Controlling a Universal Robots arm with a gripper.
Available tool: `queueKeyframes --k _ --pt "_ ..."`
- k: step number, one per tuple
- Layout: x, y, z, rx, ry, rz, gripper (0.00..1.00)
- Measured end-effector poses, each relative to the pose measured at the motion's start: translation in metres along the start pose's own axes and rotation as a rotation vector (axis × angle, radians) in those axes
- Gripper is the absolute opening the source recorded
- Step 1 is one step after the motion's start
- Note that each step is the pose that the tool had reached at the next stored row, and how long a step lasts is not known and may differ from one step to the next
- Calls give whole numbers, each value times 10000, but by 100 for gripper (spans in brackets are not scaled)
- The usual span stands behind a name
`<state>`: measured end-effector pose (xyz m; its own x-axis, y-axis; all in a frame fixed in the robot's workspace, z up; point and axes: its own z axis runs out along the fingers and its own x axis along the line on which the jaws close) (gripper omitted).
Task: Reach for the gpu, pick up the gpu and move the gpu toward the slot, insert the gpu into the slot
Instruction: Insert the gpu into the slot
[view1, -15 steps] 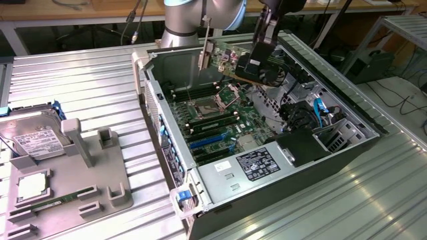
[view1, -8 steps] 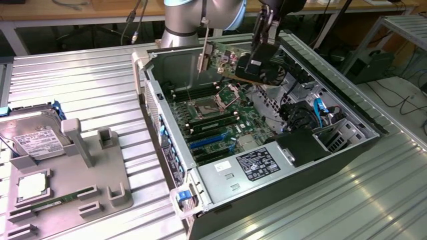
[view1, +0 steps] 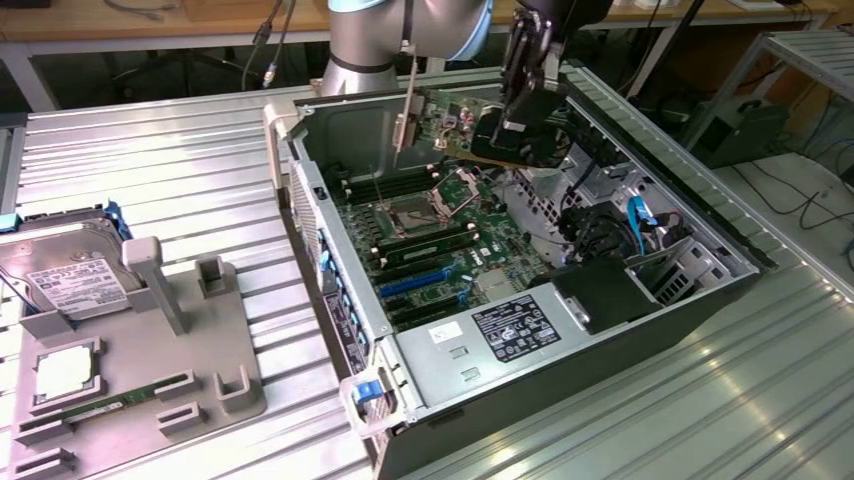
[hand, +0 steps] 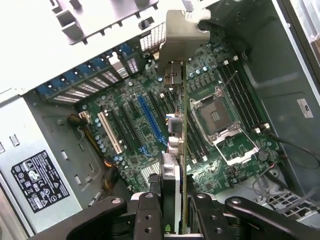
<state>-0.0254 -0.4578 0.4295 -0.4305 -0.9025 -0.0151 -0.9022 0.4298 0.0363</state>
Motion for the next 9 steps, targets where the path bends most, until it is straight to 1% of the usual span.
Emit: queueKeyframes --k 4,5,6,7,8,9 --pt "0 0 0 -7 20 -540 28" --pt "0 0 1 -2 20 -667 28" --pt "0 -1 1 20 15 -775 28" --pt "0 -1 3 64 -1 -876 28" --pt "0 0 5 163 -42 -951 28" --pt "-1 0 6 241 -74 -997 28"
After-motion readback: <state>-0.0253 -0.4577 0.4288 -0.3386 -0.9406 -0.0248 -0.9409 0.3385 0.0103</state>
